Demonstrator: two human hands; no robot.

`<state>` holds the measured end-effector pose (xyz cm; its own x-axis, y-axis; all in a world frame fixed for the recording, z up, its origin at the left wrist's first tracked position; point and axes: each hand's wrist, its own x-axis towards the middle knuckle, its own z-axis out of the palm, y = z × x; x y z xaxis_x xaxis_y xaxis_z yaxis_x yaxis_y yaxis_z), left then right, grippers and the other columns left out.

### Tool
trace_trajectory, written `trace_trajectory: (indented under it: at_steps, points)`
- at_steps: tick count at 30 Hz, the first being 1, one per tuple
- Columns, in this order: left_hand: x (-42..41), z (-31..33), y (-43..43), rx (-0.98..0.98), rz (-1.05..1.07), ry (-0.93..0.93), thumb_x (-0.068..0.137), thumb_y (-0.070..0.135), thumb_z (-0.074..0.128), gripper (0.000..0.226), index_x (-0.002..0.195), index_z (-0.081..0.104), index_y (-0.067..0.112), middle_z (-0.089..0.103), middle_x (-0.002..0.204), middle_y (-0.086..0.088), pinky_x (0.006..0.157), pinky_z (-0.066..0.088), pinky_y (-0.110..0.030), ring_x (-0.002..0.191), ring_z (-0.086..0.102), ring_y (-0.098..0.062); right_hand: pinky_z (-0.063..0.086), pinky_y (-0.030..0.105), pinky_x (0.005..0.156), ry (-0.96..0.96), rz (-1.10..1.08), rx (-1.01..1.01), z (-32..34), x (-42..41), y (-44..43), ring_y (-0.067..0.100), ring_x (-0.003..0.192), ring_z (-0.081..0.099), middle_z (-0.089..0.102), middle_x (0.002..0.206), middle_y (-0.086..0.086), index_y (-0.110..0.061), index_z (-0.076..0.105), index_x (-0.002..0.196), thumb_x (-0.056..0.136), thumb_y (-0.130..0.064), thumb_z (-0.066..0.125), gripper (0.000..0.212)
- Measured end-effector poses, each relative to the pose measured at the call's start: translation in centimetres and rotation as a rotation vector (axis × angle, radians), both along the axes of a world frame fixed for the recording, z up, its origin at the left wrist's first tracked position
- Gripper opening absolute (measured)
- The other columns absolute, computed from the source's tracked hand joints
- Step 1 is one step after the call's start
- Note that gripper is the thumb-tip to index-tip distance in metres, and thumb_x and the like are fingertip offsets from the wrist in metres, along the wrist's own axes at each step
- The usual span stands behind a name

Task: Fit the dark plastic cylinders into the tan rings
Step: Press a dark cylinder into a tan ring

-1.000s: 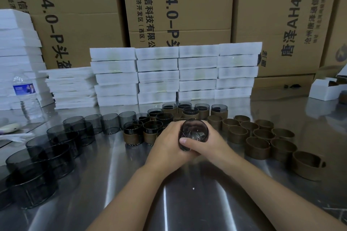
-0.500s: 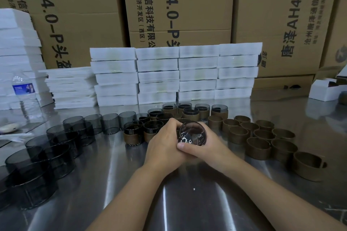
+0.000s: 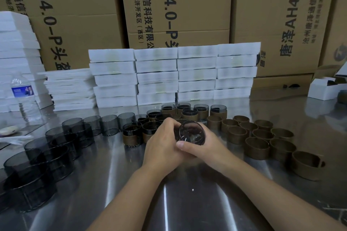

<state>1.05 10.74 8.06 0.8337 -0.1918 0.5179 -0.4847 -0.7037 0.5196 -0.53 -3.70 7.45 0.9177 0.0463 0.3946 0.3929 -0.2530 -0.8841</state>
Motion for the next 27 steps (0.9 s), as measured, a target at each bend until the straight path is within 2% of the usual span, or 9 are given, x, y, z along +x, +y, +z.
trace_trajectory:
  at_steps: [6, 13, 16, 20, 23, 27]
  points:
    - [0.08, -0.11, 0.12, -0.016, 0.025, -0.028, 0.059, 0.048, 0.074, 0.054, 0.088, 0.029, 0.048, 0.053, 0.086, 0.023, 0.057, 0.031, -0.015, 0.078, 0.05, 0.01, 0.047, 0.01, 0.077, -0.01, -0.006, -0.03, -0.07, 0.0, 0.04, -0.006, 0.098, 0.063, 0.067, 0.102, -0.026, -0.037, 0.06, 0.108, 0.049, -0.065, 0.079, 0.068]
    - [0.14, -0.19, 0.08, -0.003, 0.038, -0.042, 0.06, 0.042, 0.076, 0.059, 0.09, 0.026, 0.047, 0.05, 0.088, 0.022, 0.055, 0.028, -0.016, 0.077, 0.048, 0.01, 0.051, 0.022, 0.086, -0.017, -0.004, -0.039, 0.0, 0.03, 0.02, -0.002, 0.099, 0.064, 0.069, 0.103, -0.019, -0.036, 0.061, 0.108, 0.048, -0.064, 0.08, 0.068]
    - [0.06, -0.14, 0.0, -0.007, 0.036, -0.042, 0.058, 0.044, 0.076, 0.06, 0.089, 0.025, 0.047, 0.049, 0.087, 0.022, 0.054, 0.028, -0.017, 0.076, 0.048, 0.009, 0.052, 0.024, 0.086, -0.015, -0.008, -0.032, 0.11, -0.09, 0.01, -0.002, 0.097, 0.065, 0.07, 0.101, -0.019, -0.036, 0.061, 0.107, 0.047, -0.065, 0.079, 0.069]
    - [-0.06, -0.07, -0.03, -0.024, 0.003, -0.033, 0.048, 0.055, 0.073, 0.063, 0.089, 0.025, 0.048, 0.049, 0.089, 0.022, 0.056, 0.03, -0.016, 0.079, 0.049, 0.012, 0.05, 0.014, 0.077, -0.016, -0.005, -0.039, 0.39, -0.36, 0.05, -0.005, 0.094, 0.064, 0.069, 0.098, -0.023, -0.037, 0.062, 0.104, 0.048, -0.066, 0.077, 0.065]
    - [-0.16, -0.08, -0.07, -0.037, -0.021, -0.031, 0.047, 0.055, 0.074, 0.064, 0.089, 0.025, 0.048, 0.049, 0.091, 0.021, 0.057, 0.03, -0.016, 0.092, 0.044, 0.017, 0.048, 0.011, 0.074, -0.028, -0.028, -0.026, 0.51, -0.4, 0.11, -0.005, 0.092, 0.065, 0.069, 0.096, -0.023, -0.036, 0.063, 0.1, 0.046, -0.066, 0.076, 0.064]
    - [-0.29, 0.1, -0.25, -0.036, -0.051, -0.033, 0.04, 0.066, 0.062, 0.063, 0.087, 0.024, 0.049, 0.049, 0.091, 0.021, 0.056, 0.03, -0.016, 0.094, 0.044, 0.016, 0.047, 0.011, 0.072, -0.034, -0.061, -0.03, 0.6, -0.4, 0.02, -0.005, 0.088, 0.065, 0.069, 0.091, -0.023, -0.035, 0.064, 0.096, 0.045, -0.067, 0.075, 0.061]
